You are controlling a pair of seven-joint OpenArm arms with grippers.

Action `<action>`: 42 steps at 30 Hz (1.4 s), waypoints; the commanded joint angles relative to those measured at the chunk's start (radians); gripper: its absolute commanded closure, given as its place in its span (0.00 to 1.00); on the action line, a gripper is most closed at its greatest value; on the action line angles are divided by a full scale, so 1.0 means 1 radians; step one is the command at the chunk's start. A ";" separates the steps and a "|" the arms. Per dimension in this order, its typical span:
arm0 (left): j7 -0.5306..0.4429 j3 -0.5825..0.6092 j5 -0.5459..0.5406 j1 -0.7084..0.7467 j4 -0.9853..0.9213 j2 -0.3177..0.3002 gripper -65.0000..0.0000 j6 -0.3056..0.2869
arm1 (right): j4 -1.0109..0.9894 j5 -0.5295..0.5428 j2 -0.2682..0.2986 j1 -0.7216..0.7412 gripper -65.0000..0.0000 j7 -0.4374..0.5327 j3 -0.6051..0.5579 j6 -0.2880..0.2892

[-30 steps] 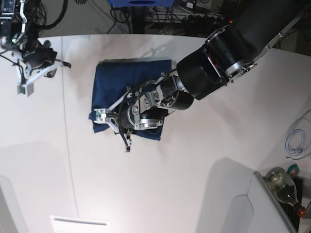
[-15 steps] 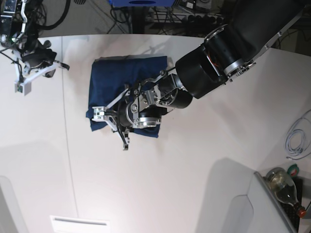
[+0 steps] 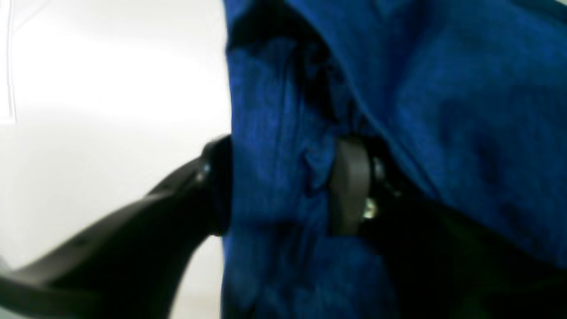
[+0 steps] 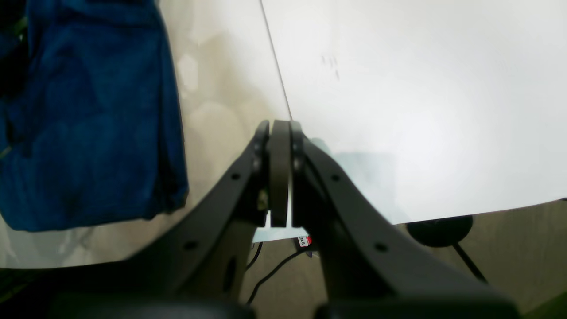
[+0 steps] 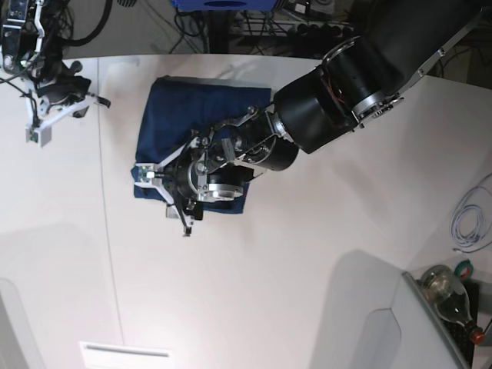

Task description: Layout the t-shirt on the table in an organized manner, then fold the t-shirt properly

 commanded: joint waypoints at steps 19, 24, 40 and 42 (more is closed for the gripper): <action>0.294 -0.247 0.002 0.007 0.512 -0.078 0.71 -0.142 | 0.031 0.005 0.043 0.006 1.00 0.022 0.001 0.005; 0.467 -0.439 0.002 0.172 0.833 -0.148 1.00 -0.142 | 0.126 0.005 0.116 -0.026 1.00 0.016 0.005 0.007; 0.092 -0.941 -0.004 1.062 1.031 -0.283 1.00 -0.136 | 0.198 0.013 0.179 -0.353 1.00 -0.034 0.156 0.007; 0.056 -0.971 -0.004 1.136 1.028 -0.294 1.00 -0.136 | 0.197 0.013 0.132 -0.412 1.00 -0.034 0.153 0.007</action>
